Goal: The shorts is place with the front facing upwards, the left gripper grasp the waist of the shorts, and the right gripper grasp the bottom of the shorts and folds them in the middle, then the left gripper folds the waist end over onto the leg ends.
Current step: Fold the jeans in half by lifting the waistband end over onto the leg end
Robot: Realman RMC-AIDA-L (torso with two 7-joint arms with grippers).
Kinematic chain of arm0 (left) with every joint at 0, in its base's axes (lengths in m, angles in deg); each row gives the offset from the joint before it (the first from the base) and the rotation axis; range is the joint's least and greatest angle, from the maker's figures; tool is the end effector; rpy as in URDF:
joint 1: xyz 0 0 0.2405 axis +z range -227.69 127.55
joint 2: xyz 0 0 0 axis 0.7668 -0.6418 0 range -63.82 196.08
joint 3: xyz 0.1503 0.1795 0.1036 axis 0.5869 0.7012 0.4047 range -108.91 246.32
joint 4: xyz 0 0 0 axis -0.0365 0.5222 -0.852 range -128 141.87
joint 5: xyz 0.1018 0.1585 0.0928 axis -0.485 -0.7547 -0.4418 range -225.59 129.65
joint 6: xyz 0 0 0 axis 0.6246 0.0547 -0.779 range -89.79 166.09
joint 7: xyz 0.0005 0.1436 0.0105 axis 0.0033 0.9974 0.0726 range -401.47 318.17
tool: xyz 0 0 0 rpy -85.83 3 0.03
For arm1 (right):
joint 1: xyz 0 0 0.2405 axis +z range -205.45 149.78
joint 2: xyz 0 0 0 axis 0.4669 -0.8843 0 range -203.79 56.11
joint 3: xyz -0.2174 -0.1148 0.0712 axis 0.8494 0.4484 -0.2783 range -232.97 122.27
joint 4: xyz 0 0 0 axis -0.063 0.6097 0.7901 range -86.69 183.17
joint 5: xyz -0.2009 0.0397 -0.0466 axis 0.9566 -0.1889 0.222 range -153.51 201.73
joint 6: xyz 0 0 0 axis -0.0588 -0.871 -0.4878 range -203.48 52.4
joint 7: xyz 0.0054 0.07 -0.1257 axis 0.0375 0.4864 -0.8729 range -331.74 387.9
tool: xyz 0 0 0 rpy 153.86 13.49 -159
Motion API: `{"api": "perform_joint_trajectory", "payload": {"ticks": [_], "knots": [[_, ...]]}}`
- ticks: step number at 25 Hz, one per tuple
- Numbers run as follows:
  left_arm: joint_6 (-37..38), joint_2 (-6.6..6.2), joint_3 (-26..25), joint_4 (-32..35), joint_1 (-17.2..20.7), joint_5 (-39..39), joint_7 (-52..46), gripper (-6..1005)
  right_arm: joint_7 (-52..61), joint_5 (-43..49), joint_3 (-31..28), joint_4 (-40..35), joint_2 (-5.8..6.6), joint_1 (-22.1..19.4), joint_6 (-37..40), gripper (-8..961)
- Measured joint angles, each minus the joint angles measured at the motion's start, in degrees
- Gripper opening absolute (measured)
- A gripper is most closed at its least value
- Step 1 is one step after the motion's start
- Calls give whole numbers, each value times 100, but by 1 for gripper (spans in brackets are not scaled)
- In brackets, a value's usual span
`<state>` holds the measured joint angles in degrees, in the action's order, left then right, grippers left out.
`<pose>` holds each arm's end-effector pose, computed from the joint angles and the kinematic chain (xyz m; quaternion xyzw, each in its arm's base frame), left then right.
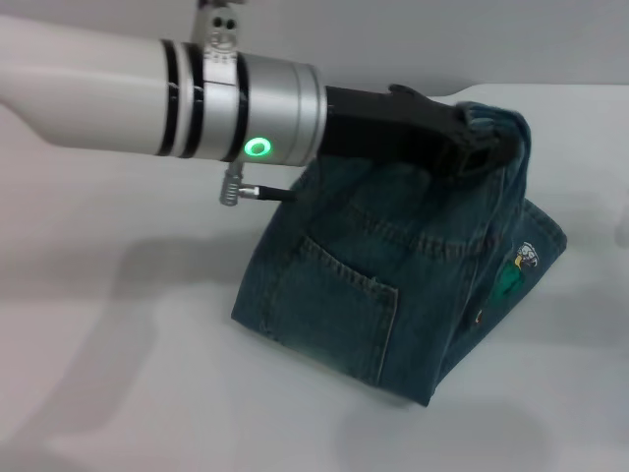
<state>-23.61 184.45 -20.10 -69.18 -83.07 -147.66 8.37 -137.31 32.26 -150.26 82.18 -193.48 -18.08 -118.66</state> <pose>-0.0588 0.3509 -0.0373 -0.9514 -0.2048 -0.2163 0.0780 0.3570 0.3221 0.0186 -0.7042 0.2574 0.2124 0.6267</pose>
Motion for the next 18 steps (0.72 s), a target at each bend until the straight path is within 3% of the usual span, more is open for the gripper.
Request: {"api": "perform_joint_trajectory", "payload": {"ticks": [5, 18], "knots": [[34, -1, 123, 370, -288, -3, 38, 198, 0, 146, -2, 29, 2, -48, -89, 0], [50, -3, 245, 431, -389, -3, 142, 510, 7, 161, 42, 39, -11, -253, -479, 0]]}}
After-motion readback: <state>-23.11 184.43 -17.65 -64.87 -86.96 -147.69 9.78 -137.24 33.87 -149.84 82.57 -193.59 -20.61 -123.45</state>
